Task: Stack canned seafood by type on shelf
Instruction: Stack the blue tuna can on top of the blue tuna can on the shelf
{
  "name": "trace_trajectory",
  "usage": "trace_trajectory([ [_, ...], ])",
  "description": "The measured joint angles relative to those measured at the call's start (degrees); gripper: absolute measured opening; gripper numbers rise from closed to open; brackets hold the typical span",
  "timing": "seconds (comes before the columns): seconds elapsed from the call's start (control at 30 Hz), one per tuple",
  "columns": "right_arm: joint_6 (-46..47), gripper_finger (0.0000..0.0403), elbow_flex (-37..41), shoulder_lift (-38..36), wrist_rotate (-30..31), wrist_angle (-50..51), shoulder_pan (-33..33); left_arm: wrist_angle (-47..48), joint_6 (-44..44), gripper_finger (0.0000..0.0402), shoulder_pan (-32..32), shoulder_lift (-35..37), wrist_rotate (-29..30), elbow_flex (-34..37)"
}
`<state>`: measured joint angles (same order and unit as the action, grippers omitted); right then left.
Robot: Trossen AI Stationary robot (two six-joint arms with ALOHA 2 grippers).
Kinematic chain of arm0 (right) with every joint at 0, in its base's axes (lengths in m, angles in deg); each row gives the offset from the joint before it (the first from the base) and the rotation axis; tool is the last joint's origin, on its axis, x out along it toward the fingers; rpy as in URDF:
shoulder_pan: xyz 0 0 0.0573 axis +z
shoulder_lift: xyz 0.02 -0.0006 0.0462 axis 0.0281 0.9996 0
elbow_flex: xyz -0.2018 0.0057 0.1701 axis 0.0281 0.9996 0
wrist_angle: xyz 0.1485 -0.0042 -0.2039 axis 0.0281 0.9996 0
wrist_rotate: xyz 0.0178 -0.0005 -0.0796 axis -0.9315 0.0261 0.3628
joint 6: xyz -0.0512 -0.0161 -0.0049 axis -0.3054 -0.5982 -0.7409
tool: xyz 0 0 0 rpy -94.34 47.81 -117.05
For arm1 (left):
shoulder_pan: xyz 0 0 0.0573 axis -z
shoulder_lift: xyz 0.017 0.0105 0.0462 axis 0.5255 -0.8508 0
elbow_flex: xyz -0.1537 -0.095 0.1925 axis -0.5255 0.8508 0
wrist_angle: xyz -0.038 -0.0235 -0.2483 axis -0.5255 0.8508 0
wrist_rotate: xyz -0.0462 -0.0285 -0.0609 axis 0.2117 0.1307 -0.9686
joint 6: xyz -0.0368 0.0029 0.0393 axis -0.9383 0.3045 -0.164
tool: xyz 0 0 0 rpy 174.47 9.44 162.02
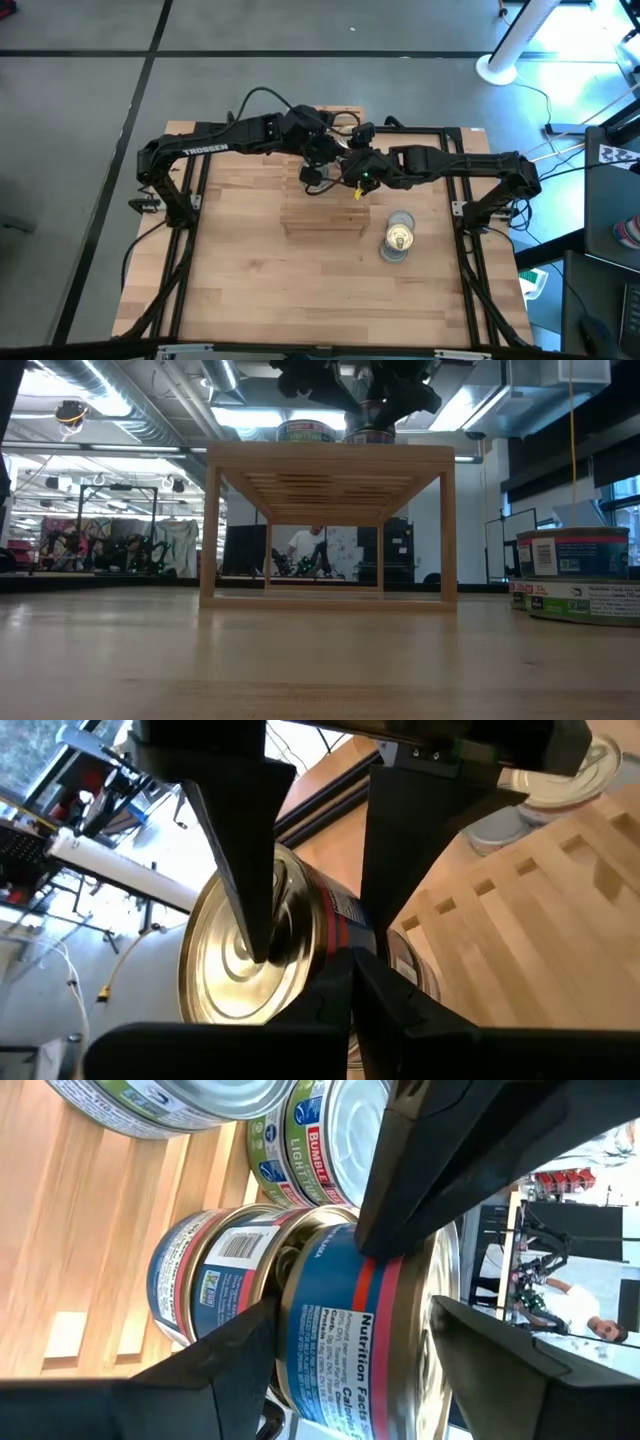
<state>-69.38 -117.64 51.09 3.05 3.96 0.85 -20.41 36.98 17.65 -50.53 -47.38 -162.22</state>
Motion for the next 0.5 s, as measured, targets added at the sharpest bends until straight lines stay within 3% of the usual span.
trace_trajectory([
  [0.5,-3.3,0.0262,0.0,0.0,-4.6,-1.9,0.0,1.6,-1.8,0.0005,1.0,0.1,2.6,0.0],
])
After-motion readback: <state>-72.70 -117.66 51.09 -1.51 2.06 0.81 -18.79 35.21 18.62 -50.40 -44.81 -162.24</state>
